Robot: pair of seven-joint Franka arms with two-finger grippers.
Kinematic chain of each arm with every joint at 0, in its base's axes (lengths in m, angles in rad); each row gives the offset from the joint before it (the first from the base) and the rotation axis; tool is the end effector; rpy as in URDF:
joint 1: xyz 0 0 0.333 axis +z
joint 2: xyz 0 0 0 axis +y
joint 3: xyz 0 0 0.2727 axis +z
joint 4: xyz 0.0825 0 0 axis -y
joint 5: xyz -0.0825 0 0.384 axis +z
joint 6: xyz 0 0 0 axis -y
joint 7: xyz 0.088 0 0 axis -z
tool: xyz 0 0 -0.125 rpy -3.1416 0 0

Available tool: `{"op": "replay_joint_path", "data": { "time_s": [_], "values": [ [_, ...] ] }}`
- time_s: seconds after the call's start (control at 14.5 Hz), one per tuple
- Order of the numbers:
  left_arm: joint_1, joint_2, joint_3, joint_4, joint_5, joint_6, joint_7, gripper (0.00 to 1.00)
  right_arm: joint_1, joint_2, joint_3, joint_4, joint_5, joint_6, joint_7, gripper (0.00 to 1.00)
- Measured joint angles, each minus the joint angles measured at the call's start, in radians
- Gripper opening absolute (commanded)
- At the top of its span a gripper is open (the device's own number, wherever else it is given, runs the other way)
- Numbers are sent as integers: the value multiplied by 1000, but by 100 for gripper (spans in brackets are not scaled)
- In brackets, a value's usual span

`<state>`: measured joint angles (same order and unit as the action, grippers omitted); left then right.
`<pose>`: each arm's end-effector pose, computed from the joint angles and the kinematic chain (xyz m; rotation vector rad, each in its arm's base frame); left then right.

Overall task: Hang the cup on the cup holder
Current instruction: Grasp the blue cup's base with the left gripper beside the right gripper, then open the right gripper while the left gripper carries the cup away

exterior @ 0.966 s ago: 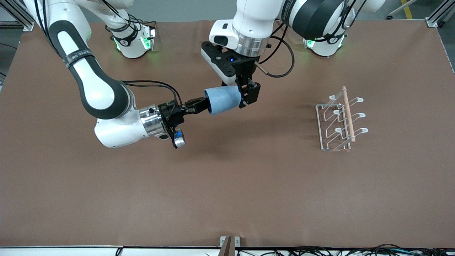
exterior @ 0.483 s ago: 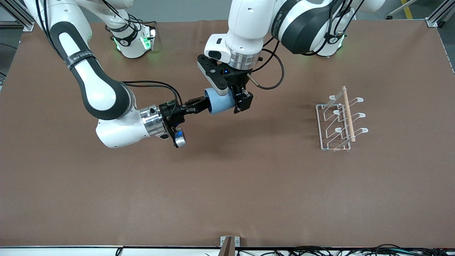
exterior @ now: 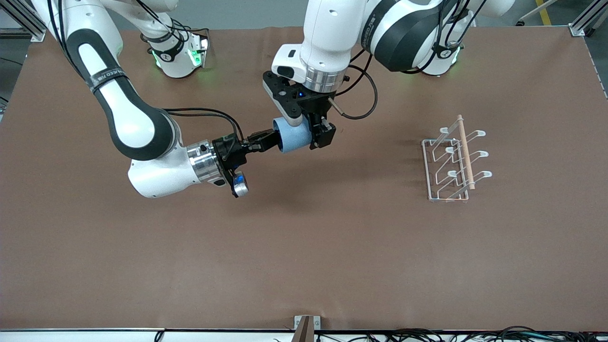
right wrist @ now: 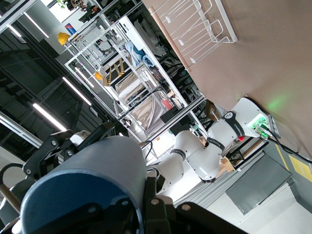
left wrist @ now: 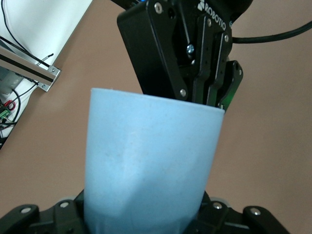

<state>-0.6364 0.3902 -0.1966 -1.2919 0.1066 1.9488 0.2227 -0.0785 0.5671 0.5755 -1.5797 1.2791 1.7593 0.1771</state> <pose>0.4854 -0.4874 0.4998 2.6442 -1.5435 0.4169 0.5631 0.3563 0.3729 -1.6655 0.2174 0.7994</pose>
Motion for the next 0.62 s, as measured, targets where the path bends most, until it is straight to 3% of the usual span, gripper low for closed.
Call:
{"op": "replay_joint_path", "data": {
  "time_s": [0.07, 0.41, 0.62],
  "values": [
    [0, 0, 3, 0, 1, -15, 0, 57, 0, -1, 2, 0, 1, -4, 0, 100],
    [11, -2, 14, 7, 7, -140, 0, 58, -4, -2, 4, 10, -13, -7, -5, 100],
    [23, -8, 28, 10, 95, -251, 35, 58, -14, -3, -3, 39, -106, -5, -7, 100]
  ]
}}
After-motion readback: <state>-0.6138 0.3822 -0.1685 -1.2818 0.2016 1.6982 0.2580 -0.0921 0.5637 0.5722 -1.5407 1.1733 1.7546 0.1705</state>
